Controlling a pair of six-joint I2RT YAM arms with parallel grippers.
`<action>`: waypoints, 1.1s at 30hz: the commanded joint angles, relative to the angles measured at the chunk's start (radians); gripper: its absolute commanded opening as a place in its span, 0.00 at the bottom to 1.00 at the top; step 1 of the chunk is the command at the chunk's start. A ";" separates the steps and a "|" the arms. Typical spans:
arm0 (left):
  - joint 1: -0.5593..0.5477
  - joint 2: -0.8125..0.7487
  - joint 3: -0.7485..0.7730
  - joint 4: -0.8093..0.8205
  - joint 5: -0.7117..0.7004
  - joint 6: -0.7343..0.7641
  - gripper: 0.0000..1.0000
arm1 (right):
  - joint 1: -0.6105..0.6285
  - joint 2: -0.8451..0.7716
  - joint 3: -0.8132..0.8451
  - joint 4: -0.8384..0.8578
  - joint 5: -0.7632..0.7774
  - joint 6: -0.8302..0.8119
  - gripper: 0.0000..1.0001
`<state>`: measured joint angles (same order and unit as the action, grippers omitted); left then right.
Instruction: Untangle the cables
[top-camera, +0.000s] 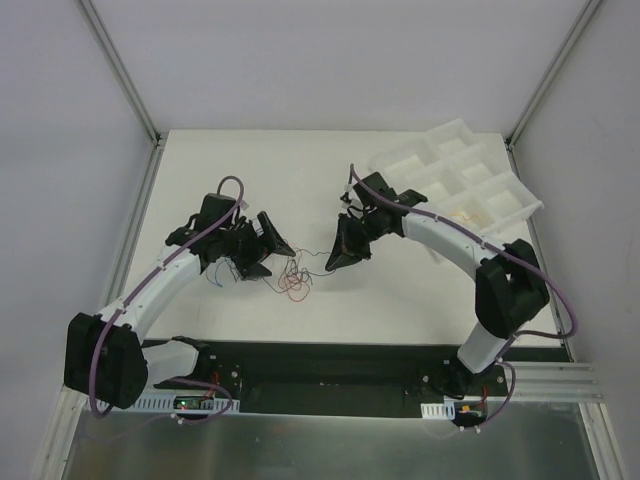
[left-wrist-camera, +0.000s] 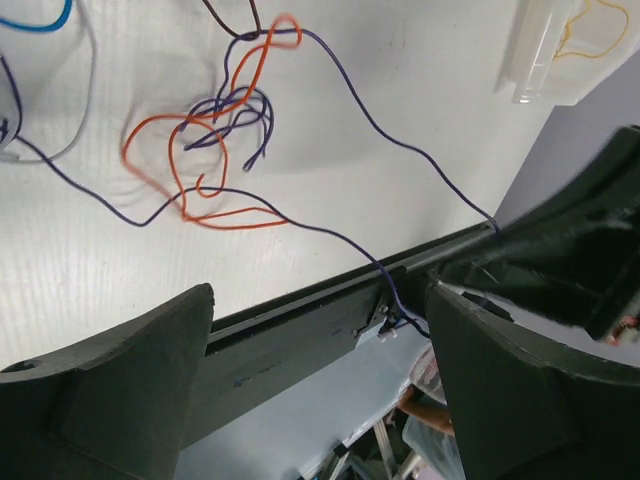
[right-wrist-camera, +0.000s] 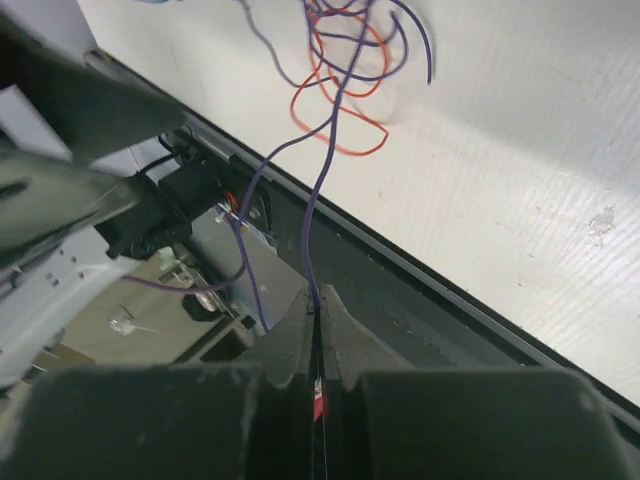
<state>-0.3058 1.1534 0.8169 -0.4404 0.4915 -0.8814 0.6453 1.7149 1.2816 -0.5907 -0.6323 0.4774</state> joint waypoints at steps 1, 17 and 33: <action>-0.016 0.151 0.050 0.098 0.148 0.025 0.88 | 0.008 -0.092 0.073 -0.142 0.039 -0.175 0.00; -0.032 0.629 0.128 0.085 0.049 0.177 0.70 | -0.131 -0.279 0.701 -0.432 0.157 -0.227 0.00; 0.205 0.437 0.093 -0.030 -0.039 0.343 0.75 | -0.386 -0.413 0.929 -0.129 0.066 -0.088 0.00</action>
<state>-0.1009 1.6672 0.9157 -0.4103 0.5434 -0.6216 0.2863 1.2816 2.2227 -0.7898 -0.5800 0.3882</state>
